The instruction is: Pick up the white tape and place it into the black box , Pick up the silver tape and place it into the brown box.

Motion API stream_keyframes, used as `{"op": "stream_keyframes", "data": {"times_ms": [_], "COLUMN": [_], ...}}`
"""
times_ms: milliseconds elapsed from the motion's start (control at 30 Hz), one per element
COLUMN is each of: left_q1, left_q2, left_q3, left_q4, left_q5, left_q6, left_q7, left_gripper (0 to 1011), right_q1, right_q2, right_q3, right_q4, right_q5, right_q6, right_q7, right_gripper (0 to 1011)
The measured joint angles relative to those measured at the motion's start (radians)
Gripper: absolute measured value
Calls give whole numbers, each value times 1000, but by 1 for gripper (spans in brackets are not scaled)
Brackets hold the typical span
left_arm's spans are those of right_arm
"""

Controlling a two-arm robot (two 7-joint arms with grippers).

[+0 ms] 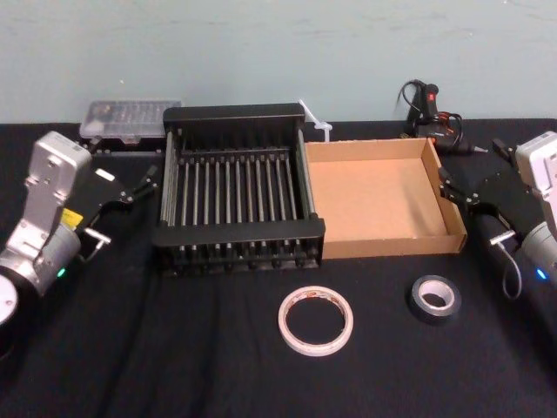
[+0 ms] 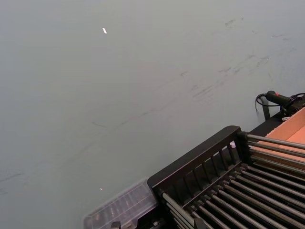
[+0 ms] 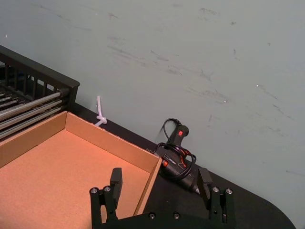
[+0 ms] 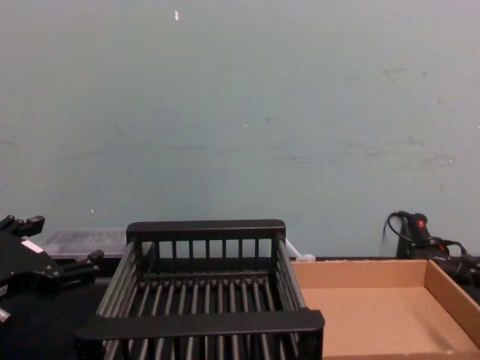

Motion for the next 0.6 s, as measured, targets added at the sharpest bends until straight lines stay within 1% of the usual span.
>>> {"op": "stream_keyframes", "data": {"times_ms": [600], "left_q1": [0], "left_q2": [0], "left_q3": [0], "left_q4": [0], "left_q5": [0], "left_q6": [0], "left_q7": [0], "left_gripper": [1001], "right_q1": [0], "right_q2": [0], "right_q3": [0], "right_q4": [0], "right_q5": [0], "right_q6": [0], "right_q7": [0], "right_gripper": [1002]}}
